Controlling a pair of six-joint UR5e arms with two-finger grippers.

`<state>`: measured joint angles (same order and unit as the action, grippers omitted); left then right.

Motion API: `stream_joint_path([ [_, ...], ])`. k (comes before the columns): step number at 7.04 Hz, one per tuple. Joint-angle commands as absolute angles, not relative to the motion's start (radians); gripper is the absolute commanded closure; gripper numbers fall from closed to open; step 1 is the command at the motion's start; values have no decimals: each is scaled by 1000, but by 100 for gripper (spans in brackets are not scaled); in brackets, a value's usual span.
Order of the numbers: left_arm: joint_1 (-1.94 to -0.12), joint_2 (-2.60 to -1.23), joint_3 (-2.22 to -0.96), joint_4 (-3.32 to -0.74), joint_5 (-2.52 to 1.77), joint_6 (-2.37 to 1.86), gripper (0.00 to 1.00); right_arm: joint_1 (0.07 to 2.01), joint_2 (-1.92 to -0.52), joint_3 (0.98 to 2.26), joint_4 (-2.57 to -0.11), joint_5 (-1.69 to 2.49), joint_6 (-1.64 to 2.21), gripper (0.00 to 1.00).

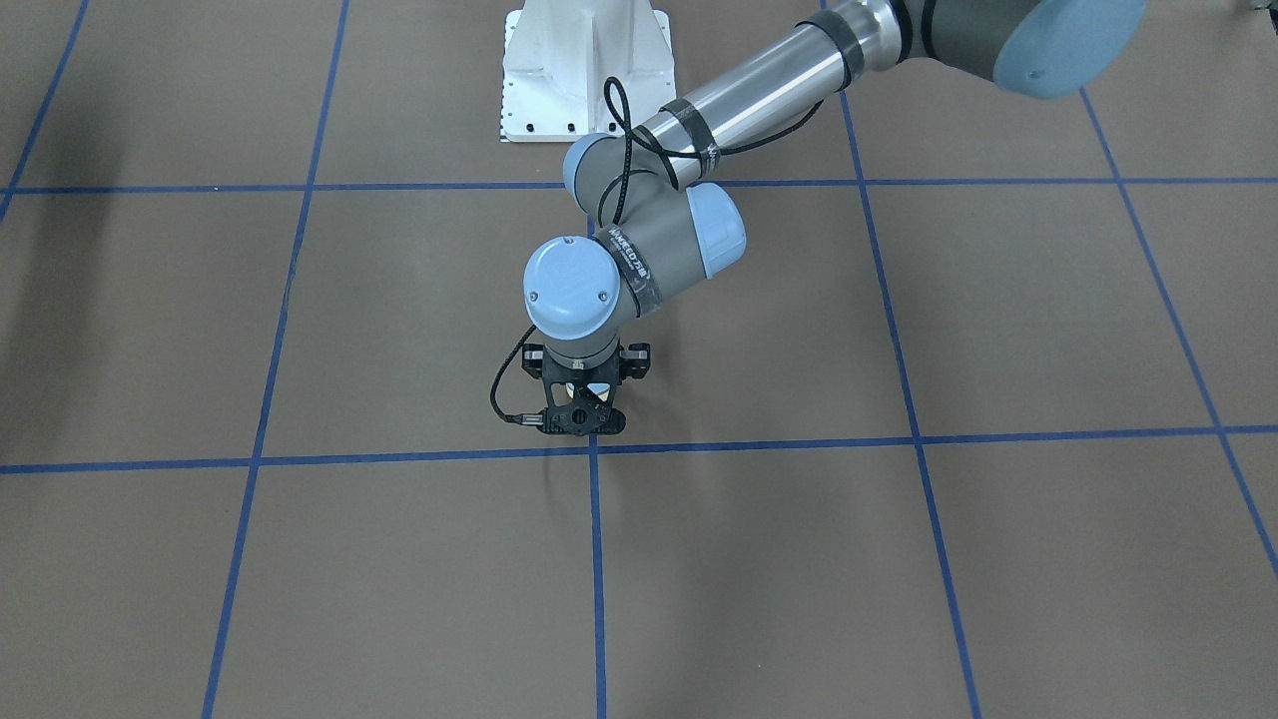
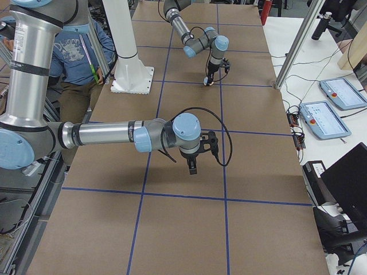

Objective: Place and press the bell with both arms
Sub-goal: 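Lower the bell onto the table centre and open the left gripper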

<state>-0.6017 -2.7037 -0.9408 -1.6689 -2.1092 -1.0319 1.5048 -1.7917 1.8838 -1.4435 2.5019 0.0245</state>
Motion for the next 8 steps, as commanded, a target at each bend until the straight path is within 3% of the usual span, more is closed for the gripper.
stream_joint_path([
  [1, -601, -2703, -940, -1670, -2109, -1032, 45, 1505, -1790, 1882, -1443, 2502, 25, 0],
  [6, -600, -2700, -942, -1678, -2109, -1029, 12, 1505, -1787, 1882, -1442, 2502, 23, 0],
  [8, -601, -2701, -945, -1678, -2109, -1031, 12, 1505, -1784, 1884, -1440, 2502, 23, 0],
])
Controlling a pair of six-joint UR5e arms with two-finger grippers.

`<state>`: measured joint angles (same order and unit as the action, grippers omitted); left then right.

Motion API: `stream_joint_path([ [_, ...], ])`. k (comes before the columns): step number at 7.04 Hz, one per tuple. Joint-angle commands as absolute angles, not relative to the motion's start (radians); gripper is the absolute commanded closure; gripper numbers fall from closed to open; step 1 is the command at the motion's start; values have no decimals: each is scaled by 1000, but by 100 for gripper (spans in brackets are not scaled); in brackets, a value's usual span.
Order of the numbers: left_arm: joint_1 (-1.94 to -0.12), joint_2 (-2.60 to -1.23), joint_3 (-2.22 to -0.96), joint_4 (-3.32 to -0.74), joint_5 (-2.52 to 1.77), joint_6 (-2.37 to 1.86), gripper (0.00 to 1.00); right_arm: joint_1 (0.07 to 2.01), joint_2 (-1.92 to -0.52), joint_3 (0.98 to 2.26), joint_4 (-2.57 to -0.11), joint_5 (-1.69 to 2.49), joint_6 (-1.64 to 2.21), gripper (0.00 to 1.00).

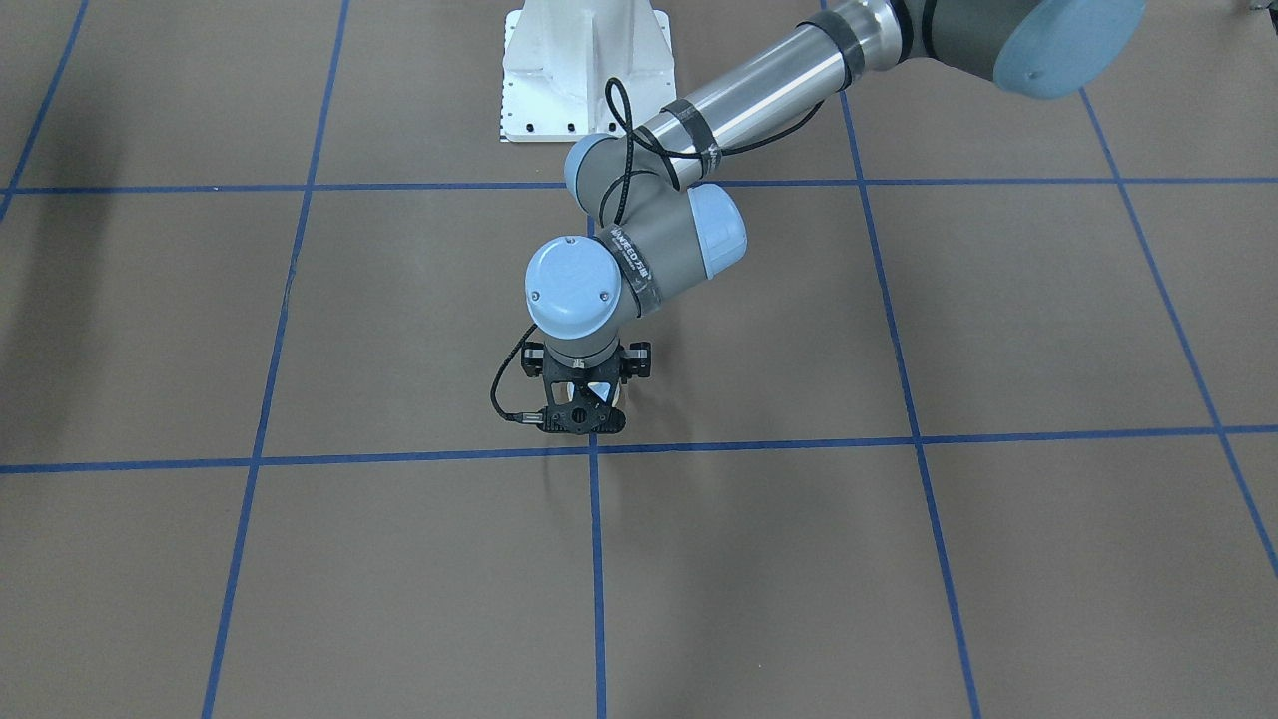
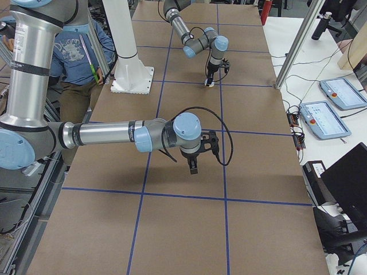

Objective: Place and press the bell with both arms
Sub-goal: 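Lower the bell onto the table centre and open the left gripper, then withdraw the left gripper from the bell while the right arm moves in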

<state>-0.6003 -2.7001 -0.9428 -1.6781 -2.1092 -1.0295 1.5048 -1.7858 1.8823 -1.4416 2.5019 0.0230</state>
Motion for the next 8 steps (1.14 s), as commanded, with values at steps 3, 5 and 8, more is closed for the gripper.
stream_joint_path([
  [3, -647, -2659, -1105, -1666, -2120, -1035, 12, 1468, -1773, 1890, -1367, 2496, 41, 0],
  [5, -682, -2402, -1394, -1666, -2128, -1022, 12, 1366, -1668, 1891, -1299, 2488, 197, 0],
  [8, -785, -2012, -1734, -1680, -2200, -877, 12, 1176, -1487, 1924, -1296, 2426, 701, 0],
])
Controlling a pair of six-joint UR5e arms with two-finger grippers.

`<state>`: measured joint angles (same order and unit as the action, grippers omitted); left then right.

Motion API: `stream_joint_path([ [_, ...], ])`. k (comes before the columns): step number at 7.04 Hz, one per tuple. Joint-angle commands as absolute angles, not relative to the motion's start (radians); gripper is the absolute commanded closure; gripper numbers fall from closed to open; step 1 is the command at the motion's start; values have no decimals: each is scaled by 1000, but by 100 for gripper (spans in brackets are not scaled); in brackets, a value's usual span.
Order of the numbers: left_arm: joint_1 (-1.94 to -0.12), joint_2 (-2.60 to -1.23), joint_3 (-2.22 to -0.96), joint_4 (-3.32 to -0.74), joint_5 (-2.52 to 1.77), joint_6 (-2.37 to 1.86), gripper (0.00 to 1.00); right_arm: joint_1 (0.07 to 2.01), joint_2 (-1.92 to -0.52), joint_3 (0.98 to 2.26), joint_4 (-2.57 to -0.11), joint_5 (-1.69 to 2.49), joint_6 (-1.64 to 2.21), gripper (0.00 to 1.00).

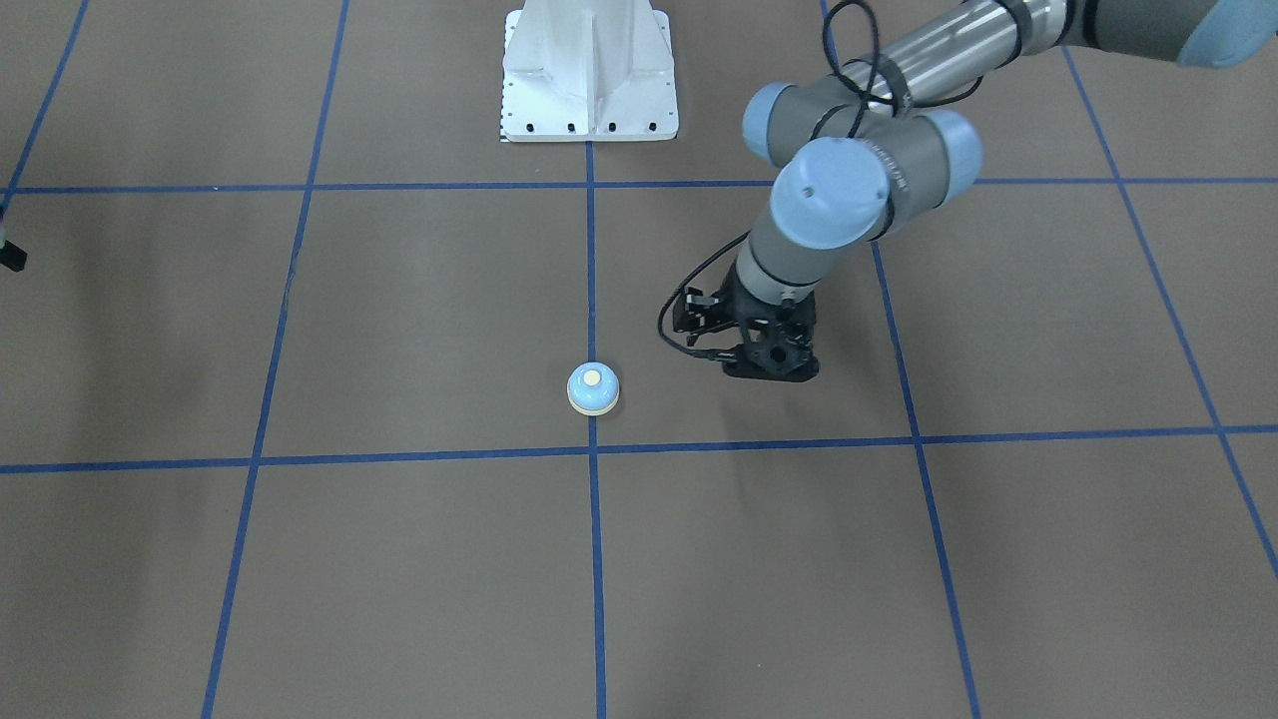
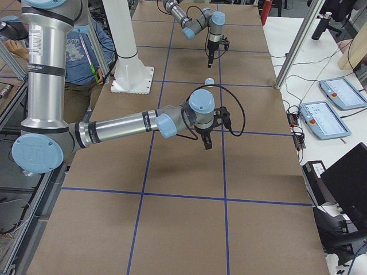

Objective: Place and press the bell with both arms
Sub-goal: 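Withdraw the left gripper from the bell while the right arm moves in, then move the right gripper above the bell's white button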

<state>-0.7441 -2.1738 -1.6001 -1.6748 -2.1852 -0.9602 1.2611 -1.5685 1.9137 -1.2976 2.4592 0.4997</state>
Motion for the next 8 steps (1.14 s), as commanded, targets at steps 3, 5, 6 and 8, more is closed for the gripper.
stream_joint_path([
  [3, -917, -1811, -1819, -1675, -2331, -697, 12, 784, -1257, 1925, -1304, 2028, 1050, 0],
  [5, -988, -1731, -1822, -1674, -2387, -629, 12, 611, -1095, 1811, -1324, 1861, 1234, 5],
  [6, -997, -1712, -1824, -1674, -2385, -597, 9, 589, -1022, 1752, -1322, 1838, 1271, 21],
  [8, -997, -1709, -1824, -1674, -2378, -601, 4, 580, -872, 1596, -1327, 1838, 1273, 100],
])
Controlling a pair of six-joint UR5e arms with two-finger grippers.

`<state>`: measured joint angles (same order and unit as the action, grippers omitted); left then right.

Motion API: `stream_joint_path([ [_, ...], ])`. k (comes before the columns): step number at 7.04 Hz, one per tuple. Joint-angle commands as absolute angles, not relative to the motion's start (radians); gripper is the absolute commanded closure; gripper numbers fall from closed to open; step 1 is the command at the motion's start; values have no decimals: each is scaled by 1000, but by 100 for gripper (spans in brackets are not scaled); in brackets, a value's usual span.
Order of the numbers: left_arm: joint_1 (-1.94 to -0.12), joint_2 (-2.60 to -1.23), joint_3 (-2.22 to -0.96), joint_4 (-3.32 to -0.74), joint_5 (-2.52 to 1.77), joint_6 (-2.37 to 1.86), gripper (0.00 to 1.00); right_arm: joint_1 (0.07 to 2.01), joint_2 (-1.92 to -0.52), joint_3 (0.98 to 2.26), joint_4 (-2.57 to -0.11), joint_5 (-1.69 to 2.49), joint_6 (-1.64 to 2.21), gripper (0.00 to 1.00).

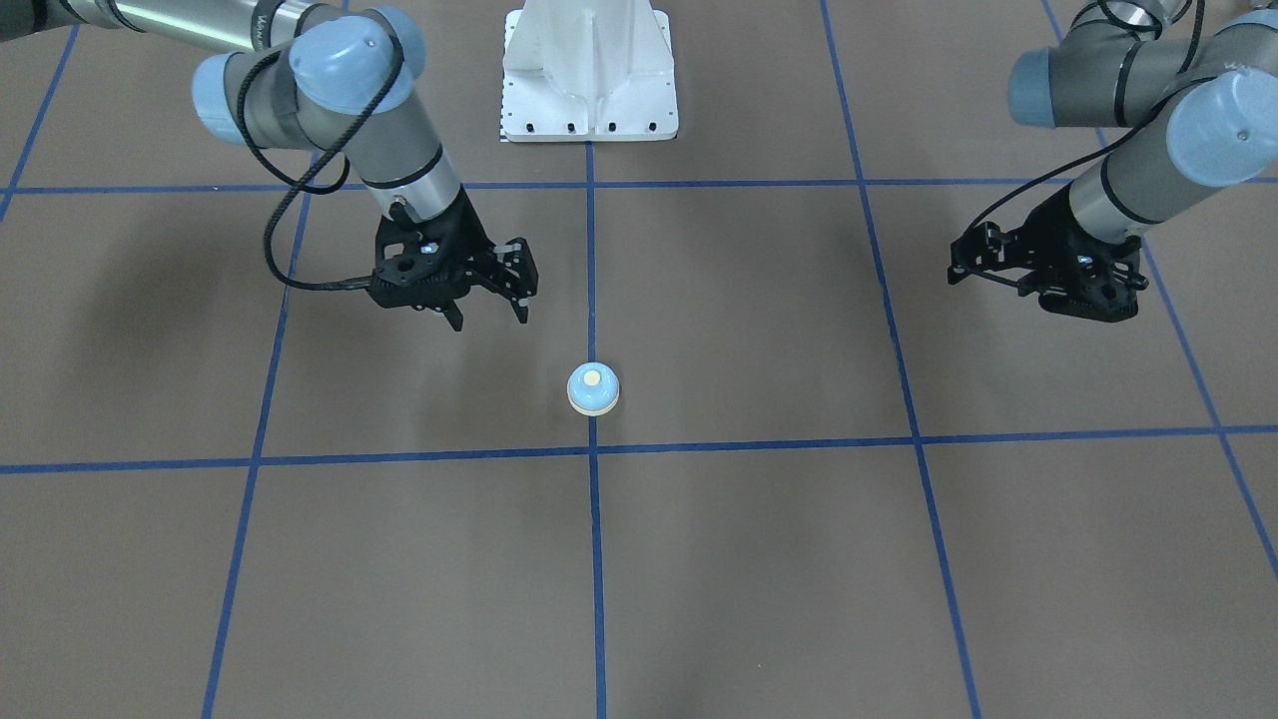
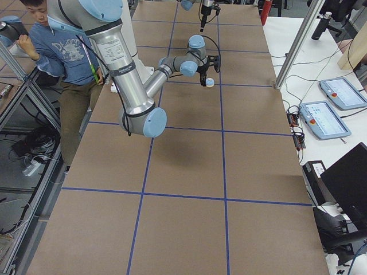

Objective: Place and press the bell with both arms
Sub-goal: 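Move the right gripper above the bell's white button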

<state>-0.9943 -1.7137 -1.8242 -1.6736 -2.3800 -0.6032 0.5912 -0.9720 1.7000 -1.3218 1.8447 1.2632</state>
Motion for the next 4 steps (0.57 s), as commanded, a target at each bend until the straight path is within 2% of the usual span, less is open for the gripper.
stream_joint_path([
  [1, -997, -1707, -1824, -1674, -2378, -601, 3, 578, -829, 1545, -1348, 1838, 1272, 100],
  [3, -996, -1707, -1822, -1674, -2378, -606, 2, 577, -804, 1502, -1359, 1842, 1270, 100],
  [4, -996, -1707, -1822, -1674, -2378, -609, 2, 569, -746, 1443, -1383, 1842, 1270, 100],
])
